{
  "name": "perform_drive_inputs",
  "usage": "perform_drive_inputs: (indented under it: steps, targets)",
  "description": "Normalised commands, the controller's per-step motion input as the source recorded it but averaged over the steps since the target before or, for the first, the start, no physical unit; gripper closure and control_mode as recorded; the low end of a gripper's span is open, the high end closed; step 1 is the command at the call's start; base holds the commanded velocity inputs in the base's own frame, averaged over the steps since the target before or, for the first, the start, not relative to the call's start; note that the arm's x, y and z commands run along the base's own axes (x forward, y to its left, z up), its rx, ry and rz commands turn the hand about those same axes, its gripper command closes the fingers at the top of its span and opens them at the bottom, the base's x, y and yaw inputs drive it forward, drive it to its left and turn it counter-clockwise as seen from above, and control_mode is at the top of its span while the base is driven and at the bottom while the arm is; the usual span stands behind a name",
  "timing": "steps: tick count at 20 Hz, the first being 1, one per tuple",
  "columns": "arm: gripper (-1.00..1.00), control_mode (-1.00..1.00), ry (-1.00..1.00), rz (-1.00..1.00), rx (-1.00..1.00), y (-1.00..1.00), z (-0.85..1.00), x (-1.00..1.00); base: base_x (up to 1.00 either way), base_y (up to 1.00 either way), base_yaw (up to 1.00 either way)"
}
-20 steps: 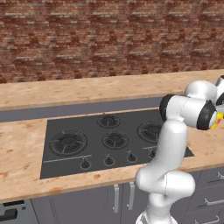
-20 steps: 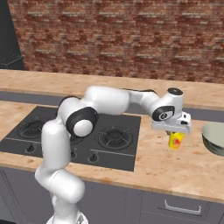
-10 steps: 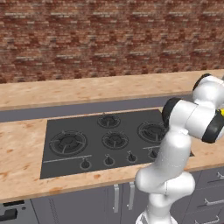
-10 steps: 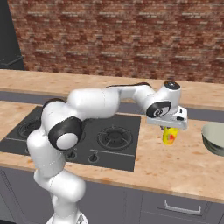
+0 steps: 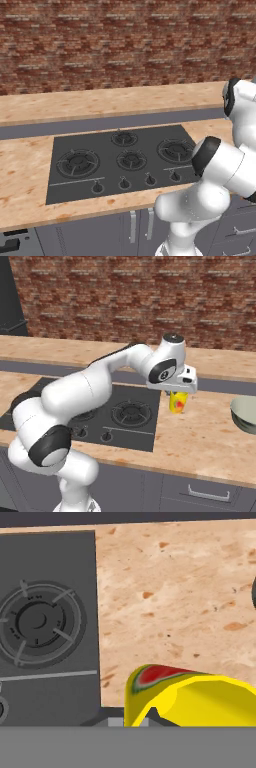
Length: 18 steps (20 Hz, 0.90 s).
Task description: Pick the cup and bowl from the counter and place them on the counter next to the sink.
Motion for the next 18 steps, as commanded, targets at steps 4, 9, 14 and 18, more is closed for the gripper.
perform_drive_inputs:
  steps: [4, 9, 14, 18]
  targets:
    - [1.00, -1.00, 0.00, 0.01, 0.00, 0.72, 0.36, -0.58, 0.00, 0.00, 0.00]
    - [1.00, -1.00, -0.02, 0.00, 0.00, 0.81, 0.07, -0.44, 0.00, 0.00, 0.00]
    - [1.00, -1.00, -0.03, -0.10, 0.00, 0.73, 0.01, -0.07, 0.00, 0.00, 0.00]
    - [1.00, -1.00, -0.12, -0.19, 0.00, 0.68, 0.07, -0.03, 0.00, 0.00, 0.00]
